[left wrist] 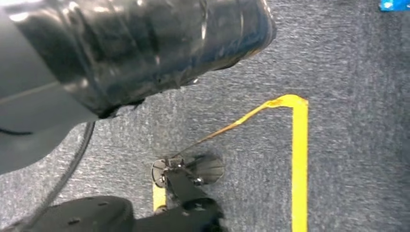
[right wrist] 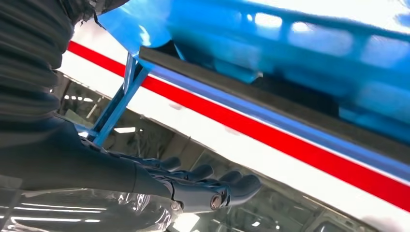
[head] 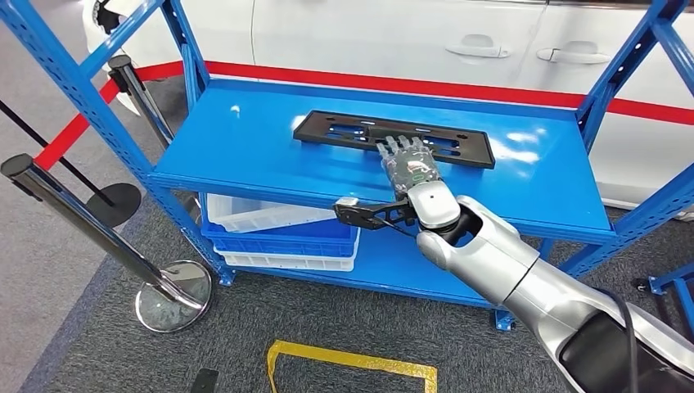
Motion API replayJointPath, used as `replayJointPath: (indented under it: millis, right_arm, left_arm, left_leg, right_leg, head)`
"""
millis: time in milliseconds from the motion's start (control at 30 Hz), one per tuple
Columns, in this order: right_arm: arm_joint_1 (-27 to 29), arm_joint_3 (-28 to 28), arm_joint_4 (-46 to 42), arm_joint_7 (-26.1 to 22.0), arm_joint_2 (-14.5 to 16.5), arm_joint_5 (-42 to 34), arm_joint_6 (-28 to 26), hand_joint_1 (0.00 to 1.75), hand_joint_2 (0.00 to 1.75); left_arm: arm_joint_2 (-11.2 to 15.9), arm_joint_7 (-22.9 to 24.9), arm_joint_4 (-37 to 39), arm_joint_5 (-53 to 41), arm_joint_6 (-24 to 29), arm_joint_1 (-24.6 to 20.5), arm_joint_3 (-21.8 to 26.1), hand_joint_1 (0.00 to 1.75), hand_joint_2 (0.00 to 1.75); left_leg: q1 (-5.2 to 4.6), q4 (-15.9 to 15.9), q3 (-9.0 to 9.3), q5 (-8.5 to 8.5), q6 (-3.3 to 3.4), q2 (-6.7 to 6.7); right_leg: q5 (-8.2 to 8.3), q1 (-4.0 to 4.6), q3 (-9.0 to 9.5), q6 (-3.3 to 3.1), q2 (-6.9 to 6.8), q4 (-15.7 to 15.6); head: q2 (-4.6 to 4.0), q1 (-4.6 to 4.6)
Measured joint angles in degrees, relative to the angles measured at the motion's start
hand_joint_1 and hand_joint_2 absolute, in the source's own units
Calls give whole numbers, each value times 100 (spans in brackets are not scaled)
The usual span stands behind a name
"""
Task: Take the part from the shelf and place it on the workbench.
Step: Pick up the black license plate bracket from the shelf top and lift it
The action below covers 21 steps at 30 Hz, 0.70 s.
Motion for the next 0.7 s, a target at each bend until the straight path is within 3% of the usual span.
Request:
replayJointPath:
  millis: [67,133,200,267,333,367,400,433,500,533,633,700]
  right_arm:
    - [-4,1,-5,-22,18,-1,7,0,175]
    - [1,2,-10,-33,33,-2,9,0,175]
    - [-2,2,-16,-36,39,-5,8,0,175]
    - [18,2,-16,-39,39,-14,9,0,175]
    - [79,3,-11,-44,40,-20,9,0,175]
    - [107,4,-8,-48,40,-20,9,0,175]
    - [123,5,-5,-52,41,-20,9,0,175]
    - [129,6,-4,-56,43,-20,9,0,175]
    - [127,7,-1,-62,50,-20,10,0,175]
    - [131,8,0,-68,59,-20,10,0,175]
    - [146,8,7,-92,80,-31,25,0,175]
    - [142,8,13,-92,86,-44,61,0,175]
  left_arm:
    - [-1,1,0,1,-1,-14,-8,0,0]
    - [-5,1,0,4,-1,-4,-14,0,0]
    - [-11,2,0,7,-2,3,-15,0,0]
    - [-13,4,0,16,-1,-7,-15,0,0]
    - [-12,11,0,31,2,-11,-16,0,0]
    - [-12,17,0,37,3,-6,-17,0,0]
    - [-13,24,0,40,4,1,-17,0,0]
    - [-14,34,0,44,5,8,-17,0,0]
    - [-16,51,0,44,9,6,-19,0,0]
    - [-16,58,0,45,13,2,-21,0,0]
    - [-12,64,0,49,25,-3,-30,0,0]
    - [-7,65,0,55,33,0,-34,0,0]
  left_leg:
    - [-38,-165,95,-16,36,-5]
    - [-15,-234,148,-14,77,-7]
    - [19,-323,250,-11,124,-3]
    - [18,-343,308,-38,161,0]
    - [16,-326,336,-84,179,-2]
    - [16,-311,356,-113,177,-7]
    - [18,-290,383,-150,170,-14]
    - [20,-259,410,-196,155,-22]
    - [8,-193,420,-282,105,-35]
    - [2,-172,412,-308,77,-39]
    - [5,-173,411,-346,-1,-36]
    - [16,65,323,-491,-57,-19]
  right_leg:
    - [-20,-2,8,54,0,-16]
    - [-52,-4,36,115,-1,-29]
    - [-212,-1,-65,168,-7,236]
    - [-486,-14,-444,197,-14,941]
    - [-569,-35,-831,221,-16,1503]
    - [-457,-48,-891,230,-17,1502]
    - [-251,-61,-834,233,-19,1277]
    - [-10,-72,-696,228,-23,892]
    - [252,-66,-414,195,-26,256]
    - [269,-57,-345,173,-24,101]
    - [218,-51,-296,86,-12,26]
    - [206,-71,-228,21,-15,-19]
  head:
    - [0,1]
    - [0,0]
    - [0,15]
    - [0,29]
    - [0,31]
    - [0,32]
    - [0,32]
    - [0,33]
    - [0,31]
    - [0,26]
    - [0,14]
    - [0,3]
